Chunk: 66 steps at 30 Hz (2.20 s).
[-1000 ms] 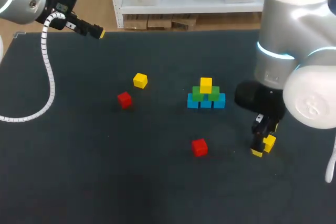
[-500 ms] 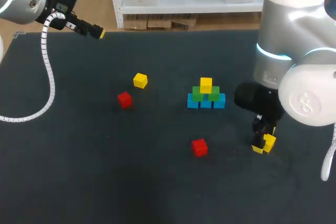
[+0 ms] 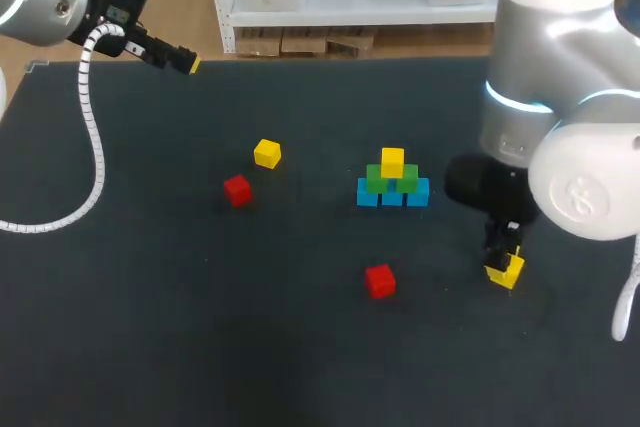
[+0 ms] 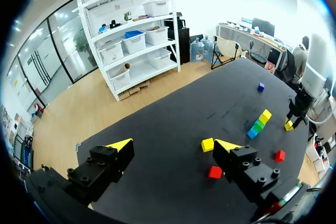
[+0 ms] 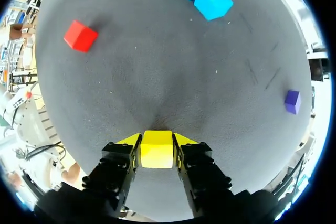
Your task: Place the blue cubes, place green cubes on the blue cubes, place the yellow cubes on the green cubes, then place the red cubes on the yellow cubes, and place purple cube on the red cubes.
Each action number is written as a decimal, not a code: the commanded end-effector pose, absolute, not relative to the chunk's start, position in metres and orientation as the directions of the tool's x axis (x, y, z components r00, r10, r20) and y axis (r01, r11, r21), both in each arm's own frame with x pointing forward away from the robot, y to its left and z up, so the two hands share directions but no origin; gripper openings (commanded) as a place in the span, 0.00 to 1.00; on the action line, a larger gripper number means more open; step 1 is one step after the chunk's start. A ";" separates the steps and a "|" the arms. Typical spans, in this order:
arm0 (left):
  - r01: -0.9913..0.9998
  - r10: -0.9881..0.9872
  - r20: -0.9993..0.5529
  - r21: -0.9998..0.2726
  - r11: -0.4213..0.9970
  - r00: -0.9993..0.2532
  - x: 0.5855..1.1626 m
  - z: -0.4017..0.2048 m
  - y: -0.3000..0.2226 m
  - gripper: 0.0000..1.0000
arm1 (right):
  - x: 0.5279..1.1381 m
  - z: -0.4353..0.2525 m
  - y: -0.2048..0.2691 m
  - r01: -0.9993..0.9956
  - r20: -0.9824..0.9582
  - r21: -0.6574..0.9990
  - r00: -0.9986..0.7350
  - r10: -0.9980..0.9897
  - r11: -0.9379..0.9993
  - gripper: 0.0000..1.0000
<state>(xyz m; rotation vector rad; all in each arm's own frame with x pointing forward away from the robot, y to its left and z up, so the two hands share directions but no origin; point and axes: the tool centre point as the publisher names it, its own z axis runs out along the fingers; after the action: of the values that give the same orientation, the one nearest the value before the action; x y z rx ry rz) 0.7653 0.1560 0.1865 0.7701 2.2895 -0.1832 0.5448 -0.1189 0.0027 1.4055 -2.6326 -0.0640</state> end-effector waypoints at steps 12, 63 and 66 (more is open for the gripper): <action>0.580 0.477 -0.667 0.082 0.811 -0.572 0.765 0.186 0.157 1.00 | 0.582 0.092 -0.099 -0.959 0.127 -0.038 -0.285 -0.950 0.282 0.00; 0.580 0.477 -0.667 0.082 0.811 -0.572 0.765 0.186 0.157 1.00 | 0.686 0.076 -0.021 -0.998 0.115 0.031 -0.051 -0.992 0.055 0.00; 0.580 0.477 -0.667 0.082 0.811 -0.572 0.765 0.186 0.157 1.00 | 0.686 0.074 -0.022 -0.998 0.112 0.037 -0.054 -0.992 0.058 0.00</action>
<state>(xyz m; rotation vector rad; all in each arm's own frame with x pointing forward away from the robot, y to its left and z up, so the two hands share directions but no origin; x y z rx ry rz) 0.7653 0.1560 0.1865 0.7701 2.2895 -0.1832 0.6823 -0.0225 0.0758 2.0879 -2.2089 0.0876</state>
